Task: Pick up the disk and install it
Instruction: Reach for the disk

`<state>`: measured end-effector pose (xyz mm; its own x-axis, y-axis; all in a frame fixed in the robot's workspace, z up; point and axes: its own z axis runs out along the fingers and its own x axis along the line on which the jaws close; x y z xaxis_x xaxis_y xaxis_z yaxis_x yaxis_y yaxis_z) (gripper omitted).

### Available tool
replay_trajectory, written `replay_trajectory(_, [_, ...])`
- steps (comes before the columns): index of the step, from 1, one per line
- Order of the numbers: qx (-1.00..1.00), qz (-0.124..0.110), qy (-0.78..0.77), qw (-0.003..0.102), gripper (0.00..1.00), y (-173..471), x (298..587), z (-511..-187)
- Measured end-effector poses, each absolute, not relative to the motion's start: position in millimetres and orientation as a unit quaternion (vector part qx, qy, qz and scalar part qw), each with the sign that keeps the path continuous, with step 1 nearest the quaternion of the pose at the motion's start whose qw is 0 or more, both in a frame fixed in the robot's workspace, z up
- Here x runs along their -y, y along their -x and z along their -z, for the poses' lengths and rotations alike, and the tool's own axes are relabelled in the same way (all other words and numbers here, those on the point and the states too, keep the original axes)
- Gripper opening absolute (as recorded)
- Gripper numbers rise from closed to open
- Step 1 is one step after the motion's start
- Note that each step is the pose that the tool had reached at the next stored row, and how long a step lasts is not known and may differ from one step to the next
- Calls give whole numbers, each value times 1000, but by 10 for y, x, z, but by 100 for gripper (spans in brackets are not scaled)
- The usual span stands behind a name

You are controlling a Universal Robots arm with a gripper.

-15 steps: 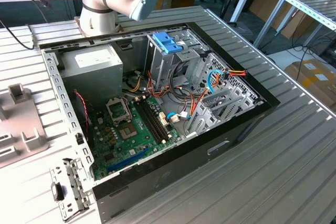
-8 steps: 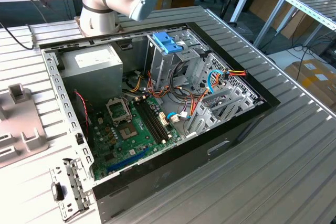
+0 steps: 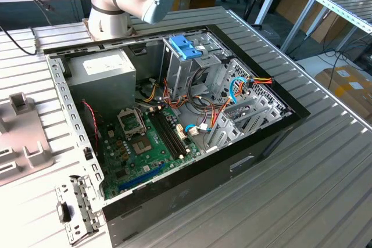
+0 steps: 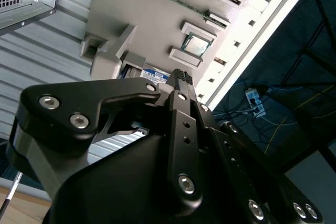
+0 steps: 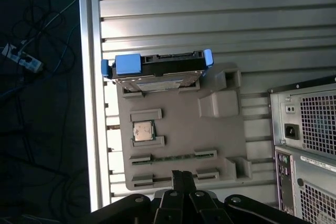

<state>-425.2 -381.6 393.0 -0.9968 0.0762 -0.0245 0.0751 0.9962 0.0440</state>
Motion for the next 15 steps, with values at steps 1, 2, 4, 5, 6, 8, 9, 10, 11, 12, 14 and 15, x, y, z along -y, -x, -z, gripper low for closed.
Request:
replay_trajectory(1, [-999,-22,-38,13,11,4252,3814,-3930])
replay_trajectory(2, [-999,-22,-38,13,11,4253,3813,-3930])
replay_trajectory(4, [-999,-21,-38,13,11,4254,3811,-3930])
replay_trajectory(5, [-999,-21,-38,13,11,4254,3810,-3930])
replay_trajectory(6, [-999,-22,-38,13,11,4255,3808,-3930])
replay_trajectory(8, [-999,-22,-38,13,11,4257,3803,-3929])
replay_trajectory(9, [-999,-22,-38,13,11,4259,3801,-3929])
replay_trajectory(10, [-999,-22,-38,13,11,4260,3800,-3929])
replay_trajectory(11, [-999,-21,-38,13,11,4268,3795,-3930])
replay_trajectory(12, [-999,-22,-38,13,11,4280,3791,-3929])
replay_trajectory(14, [-999,-21,-38,13,11,4292,3782,-3930])
replay_trajectory(15, [-999,-22,-38,13,11,4295,3776,-3928])
